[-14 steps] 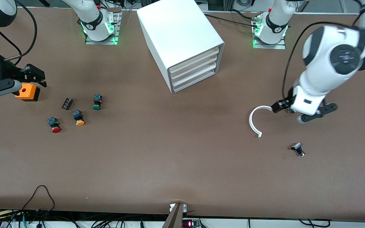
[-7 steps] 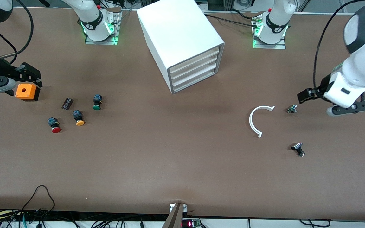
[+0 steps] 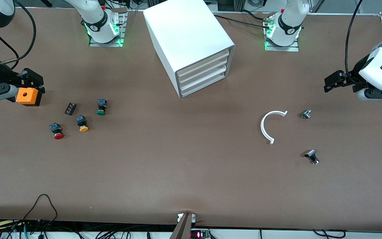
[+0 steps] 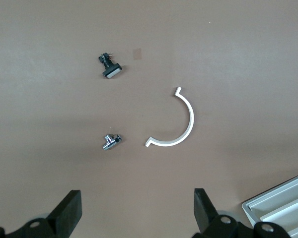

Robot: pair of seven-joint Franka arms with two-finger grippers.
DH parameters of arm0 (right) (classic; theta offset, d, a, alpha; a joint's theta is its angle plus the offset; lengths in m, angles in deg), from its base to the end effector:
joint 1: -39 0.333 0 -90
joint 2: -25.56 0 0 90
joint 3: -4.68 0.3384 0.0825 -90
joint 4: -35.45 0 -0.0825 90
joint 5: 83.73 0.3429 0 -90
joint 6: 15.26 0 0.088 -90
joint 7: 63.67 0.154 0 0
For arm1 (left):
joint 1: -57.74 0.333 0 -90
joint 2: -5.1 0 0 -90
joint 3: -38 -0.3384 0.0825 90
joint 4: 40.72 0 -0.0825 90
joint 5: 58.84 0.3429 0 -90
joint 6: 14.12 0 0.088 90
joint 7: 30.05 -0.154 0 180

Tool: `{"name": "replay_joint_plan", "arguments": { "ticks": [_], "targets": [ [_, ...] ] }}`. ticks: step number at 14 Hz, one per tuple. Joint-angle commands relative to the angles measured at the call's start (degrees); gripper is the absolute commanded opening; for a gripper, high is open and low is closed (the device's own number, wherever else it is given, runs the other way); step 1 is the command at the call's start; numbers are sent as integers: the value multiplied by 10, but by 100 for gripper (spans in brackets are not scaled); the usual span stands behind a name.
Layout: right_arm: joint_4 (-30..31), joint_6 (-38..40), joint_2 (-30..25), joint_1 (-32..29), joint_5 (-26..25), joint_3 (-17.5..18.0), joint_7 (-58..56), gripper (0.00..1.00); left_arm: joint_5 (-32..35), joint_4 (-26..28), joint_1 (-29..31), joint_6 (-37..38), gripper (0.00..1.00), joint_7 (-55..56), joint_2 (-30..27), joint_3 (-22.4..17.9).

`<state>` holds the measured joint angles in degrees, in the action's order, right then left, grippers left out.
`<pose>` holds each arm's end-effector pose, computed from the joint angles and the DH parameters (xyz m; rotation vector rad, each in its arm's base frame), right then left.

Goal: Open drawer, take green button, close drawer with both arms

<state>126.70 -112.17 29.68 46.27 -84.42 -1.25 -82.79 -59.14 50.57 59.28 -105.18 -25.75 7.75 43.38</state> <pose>0.5476 0.0130 0.5633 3.0680 0.5563 0.0373 0.5248 -0.0349 0.5679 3.1346 0.0129 -0.0793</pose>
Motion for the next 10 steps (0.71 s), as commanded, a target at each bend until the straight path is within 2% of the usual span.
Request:
{"name": "replay_joint_plan", "arguments": {
  "ticks": [1, 8, 10],
  "targets": [
    [-14, 2, 4, -6, 5, 9, 4, 100, -8, -12, 10, 11, 99, -16, 4, 9],
    [-16, -6, 4, 2, 17, 10, 2, 99, -9, -21, 10, 22, 99, -17, 7, 8],
    [-17, -6, 4, 1, 47, 7, 2, 100, -9, -30, 10, 29, 99, -17, 10, 8]
  ]
}}
